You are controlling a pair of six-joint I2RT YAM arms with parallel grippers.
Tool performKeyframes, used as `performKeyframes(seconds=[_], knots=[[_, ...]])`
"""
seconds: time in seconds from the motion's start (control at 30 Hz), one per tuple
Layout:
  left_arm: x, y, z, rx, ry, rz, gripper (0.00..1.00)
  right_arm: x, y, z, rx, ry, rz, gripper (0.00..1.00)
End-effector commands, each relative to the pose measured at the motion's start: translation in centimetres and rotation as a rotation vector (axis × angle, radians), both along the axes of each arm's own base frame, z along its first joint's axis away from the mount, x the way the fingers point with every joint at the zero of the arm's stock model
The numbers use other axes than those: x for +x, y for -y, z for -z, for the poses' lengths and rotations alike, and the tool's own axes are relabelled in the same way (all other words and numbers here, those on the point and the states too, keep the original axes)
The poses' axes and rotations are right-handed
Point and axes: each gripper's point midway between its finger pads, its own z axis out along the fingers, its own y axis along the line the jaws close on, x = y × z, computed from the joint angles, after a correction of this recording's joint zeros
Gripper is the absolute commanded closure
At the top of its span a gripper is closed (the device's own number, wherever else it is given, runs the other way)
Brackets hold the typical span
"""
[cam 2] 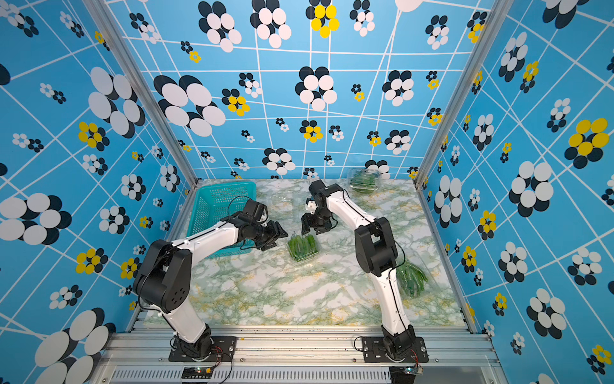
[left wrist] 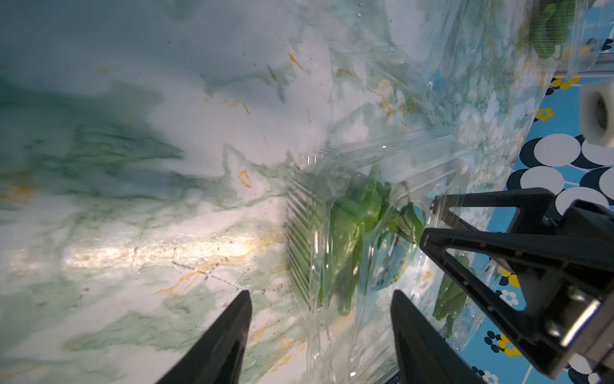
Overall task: Take small green peppers out of containers
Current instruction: Open the packing box at the center of the board.
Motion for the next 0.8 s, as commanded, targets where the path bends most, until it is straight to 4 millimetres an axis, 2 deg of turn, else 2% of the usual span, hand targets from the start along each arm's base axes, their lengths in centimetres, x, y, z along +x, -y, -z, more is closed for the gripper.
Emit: performKeyframes(seconds=[0.0,0.13,0.4,0.43,0.77], knots=[[-0.2,-0.8,-0.3,-0.001,0.014,-0.025,0.37,-0.1,0.1,-0.2,-0.018,0.001,-0.011,0.34],[-0.5,-1.2,0.8,0.001,-0.013,-0.035,0.50,0.2,0.0,-0.4,-0.014,0.009,-0.004,0.34],[-0.3,-0.2,1.9,0.005,-0.039,0.007,0.56,0.4,0.1,-0.5,-0.023,0.018,0.000,0.35],[-0.3,-0.1,2.1,0.007,-0.041,0.011,0.62,0.4,0.1,-0.5,-0.025,0.019,-0.001,0.35],[-0.7,0.4,2.7,0.045,-0.066,0.044,0.77,0.4,0.1,-0.2,-0.024,0.017,0.000,0.35]])
